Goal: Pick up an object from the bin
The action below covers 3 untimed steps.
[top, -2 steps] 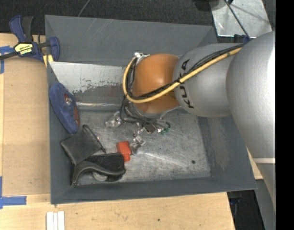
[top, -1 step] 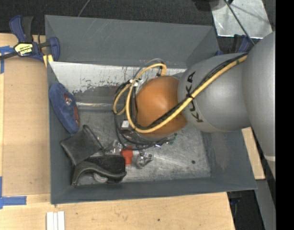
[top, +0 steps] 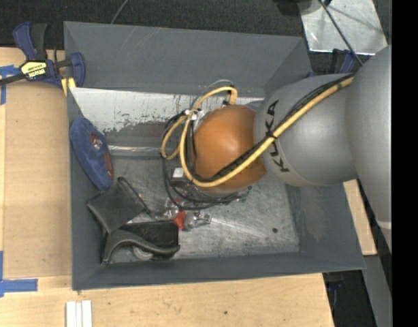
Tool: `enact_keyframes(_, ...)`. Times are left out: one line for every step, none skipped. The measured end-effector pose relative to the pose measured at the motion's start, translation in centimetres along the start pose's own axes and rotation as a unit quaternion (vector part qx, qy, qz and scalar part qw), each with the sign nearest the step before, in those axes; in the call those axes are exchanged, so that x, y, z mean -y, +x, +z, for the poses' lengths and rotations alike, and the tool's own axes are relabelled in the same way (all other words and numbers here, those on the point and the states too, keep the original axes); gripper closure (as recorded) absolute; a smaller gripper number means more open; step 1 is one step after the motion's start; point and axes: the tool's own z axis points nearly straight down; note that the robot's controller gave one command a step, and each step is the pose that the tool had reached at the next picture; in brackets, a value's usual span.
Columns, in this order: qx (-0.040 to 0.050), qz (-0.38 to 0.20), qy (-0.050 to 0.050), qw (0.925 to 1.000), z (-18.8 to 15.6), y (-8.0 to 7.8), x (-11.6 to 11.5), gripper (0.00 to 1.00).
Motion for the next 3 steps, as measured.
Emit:
enact_keyframes(-0.0108,0.003,-0.013,0.9998,-2.6,-0.1,0.4,1.0)
enact_keyframes(-0.0115,0.004,-0.015,0.9998,-4.3,-0.1,0.6,1.0)
enact_keyframes(-0.0097,0.006,-0.013,0.9998,-11.2,-0.4,1.1,1.0)
